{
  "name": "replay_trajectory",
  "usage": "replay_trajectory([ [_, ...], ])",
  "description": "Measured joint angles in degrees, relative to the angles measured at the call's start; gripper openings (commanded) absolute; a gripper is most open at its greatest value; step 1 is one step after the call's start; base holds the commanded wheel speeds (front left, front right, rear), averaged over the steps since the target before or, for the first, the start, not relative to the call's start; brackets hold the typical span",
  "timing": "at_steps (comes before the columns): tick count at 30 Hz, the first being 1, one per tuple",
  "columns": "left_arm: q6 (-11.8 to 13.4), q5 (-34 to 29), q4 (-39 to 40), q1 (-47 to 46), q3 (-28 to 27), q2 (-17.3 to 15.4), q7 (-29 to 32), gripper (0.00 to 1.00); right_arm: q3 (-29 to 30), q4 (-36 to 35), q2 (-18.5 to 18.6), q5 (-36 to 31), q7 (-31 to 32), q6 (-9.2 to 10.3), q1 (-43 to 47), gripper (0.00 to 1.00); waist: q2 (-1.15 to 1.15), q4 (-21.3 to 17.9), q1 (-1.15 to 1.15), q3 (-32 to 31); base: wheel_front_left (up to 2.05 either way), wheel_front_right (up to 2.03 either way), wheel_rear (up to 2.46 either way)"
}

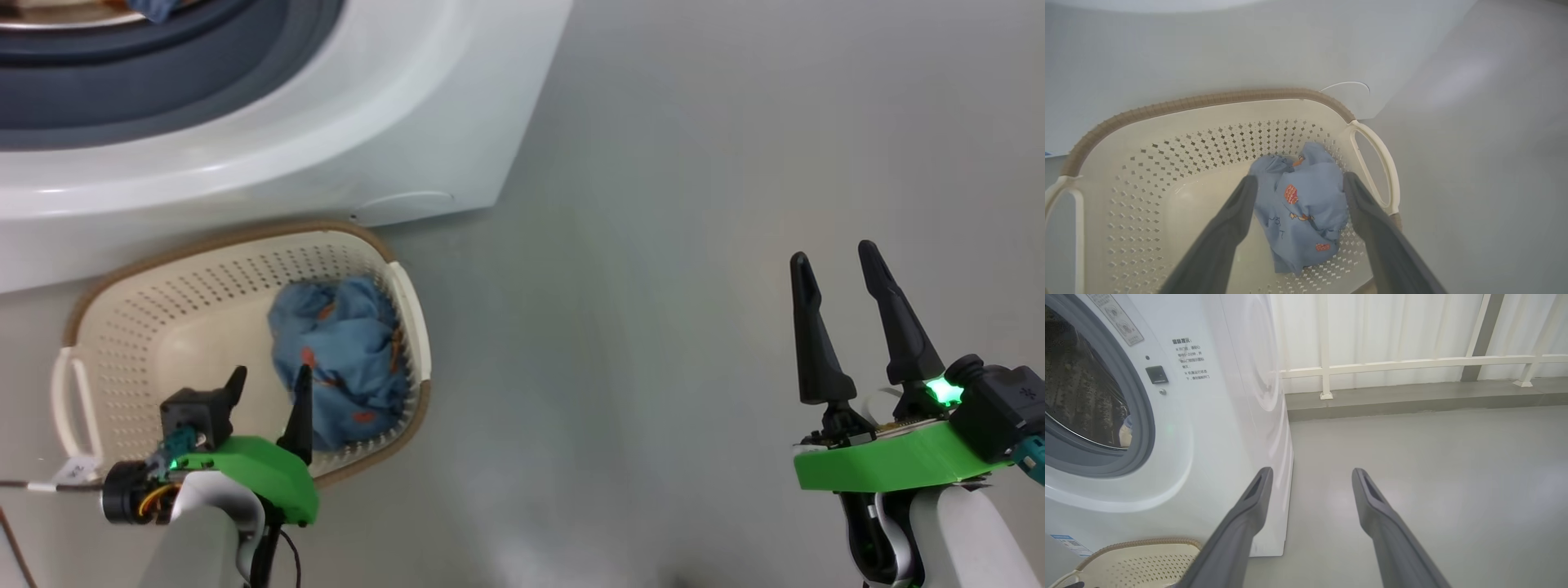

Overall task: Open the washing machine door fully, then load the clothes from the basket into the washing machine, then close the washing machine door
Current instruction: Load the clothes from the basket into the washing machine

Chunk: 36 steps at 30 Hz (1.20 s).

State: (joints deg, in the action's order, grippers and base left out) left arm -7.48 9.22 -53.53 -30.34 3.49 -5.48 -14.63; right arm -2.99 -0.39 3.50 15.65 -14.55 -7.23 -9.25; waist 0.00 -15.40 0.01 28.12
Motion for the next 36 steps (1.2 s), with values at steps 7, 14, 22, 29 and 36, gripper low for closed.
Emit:
replay_trajectory([
  [7,0.0,3.3,-9.4,-5.5,5.5,-2.2,0.0,1.0,-0.5,-0.1,-0.5,0.3,0.0,0.0,-1.8,1.0,0.0,-2.3,0.0,3.3,0.0,0.0,0.0],
  [14,0.0,6.0,-14.6,-10.6,10.1,-4.5,1.3,1.0,-1.0,-0.2,-1.1,0.5,0.0,0.0,-2.6,1.0,0.0,-4.3,-0.01,6.0,0.0,0.0,0.0],
  [22,0.0,8.9,-17.7,-15.4,13.0,-7.6,5.0,1.0,-2.5,-0.9,-1.2,2.6,0.0,0.0,-4.6,1.0,0.0,-6.4,0.0,9.2,0.0,0.0,0.0],
  [29,0.0,10.4,-18.8,-17.4,15.1,-9.7,8.4,1.0,-3.1,-1.2,-1.2,3.2,0.0,0.0,-4.7,1.0,0.0,-8.1,-0.01,11.4,0.0,0.0,0.0],
  [36,0.0,14.1,-17.8,-19.1,18.9,-10.1,11.5,1.0,-4.2,-1.7,-1.3,4.6,0.0,0.0,-5.9,1.0,0.0,-9.7,0.0,13.6,0.0,0.0,0.0],
])
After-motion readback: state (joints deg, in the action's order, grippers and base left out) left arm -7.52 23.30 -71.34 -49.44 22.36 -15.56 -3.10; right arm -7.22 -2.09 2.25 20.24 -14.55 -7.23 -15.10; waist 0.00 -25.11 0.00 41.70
